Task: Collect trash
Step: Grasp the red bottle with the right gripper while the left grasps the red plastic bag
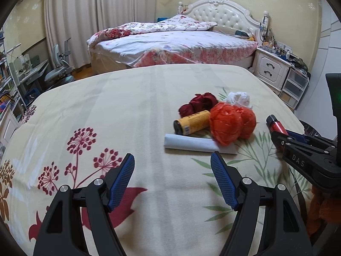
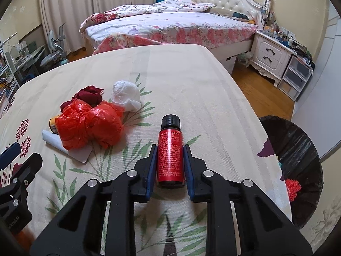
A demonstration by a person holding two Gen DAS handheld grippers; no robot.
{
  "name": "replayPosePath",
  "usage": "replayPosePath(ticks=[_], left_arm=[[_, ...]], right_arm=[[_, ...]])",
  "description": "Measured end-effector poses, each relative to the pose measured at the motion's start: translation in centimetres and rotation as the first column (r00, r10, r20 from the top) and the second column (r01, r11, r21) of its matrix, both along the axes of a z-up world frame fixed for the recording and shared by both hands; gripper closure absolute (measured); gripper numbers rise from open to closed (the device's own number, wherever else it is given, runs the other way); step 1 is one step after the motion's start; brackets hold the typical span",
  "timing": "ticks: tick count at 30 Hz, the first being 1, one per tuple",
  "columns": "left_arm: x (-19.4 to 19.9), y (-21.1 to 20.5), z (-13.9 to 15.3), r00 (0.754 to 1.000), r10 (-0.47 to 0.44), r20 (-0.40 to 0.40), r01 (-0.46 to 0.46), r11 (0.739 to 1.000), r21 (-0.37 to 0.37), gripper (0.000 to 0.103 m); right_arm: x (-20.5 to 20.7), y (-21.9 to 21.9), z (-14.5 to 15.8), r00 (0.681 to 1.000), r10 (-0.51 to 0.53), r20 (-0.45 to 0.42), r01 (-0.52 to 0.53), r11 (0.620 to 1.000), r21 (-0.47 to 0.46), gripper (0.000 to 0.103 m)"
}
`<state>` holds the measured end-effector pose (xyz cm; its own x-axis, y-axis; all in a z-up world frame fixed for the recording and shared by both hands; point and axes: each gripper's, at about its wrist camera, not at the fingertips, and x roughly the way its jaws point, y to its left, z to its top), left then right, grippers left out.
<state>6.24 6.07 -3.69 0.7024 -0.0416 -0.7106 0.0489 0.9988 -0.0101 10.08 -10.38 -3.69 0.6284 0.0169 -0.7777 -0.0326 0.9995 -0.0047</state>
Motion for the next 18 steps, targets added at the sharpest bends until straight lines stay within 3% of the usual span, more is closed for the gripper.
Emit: replayPosePath(ticks=[10,18], left_arm=[[1.5,-3.3,0.0,0.998,-0.069,0.012,0.069,0.998,0.010,0.031],[3.6,-4.4,-0.1,0.997,-0.072,0.013,0.072,0.997,-0.005,0.031]], right_arm=[[0.5,-3.5,-0.1,0.999,-0.042,-0.002,0.042,0.999,-0.006,0.080],[1.0,-4.0,-0.1,1.000,-0.026,-0.002,0.026,1.000,0.000,0.080]])
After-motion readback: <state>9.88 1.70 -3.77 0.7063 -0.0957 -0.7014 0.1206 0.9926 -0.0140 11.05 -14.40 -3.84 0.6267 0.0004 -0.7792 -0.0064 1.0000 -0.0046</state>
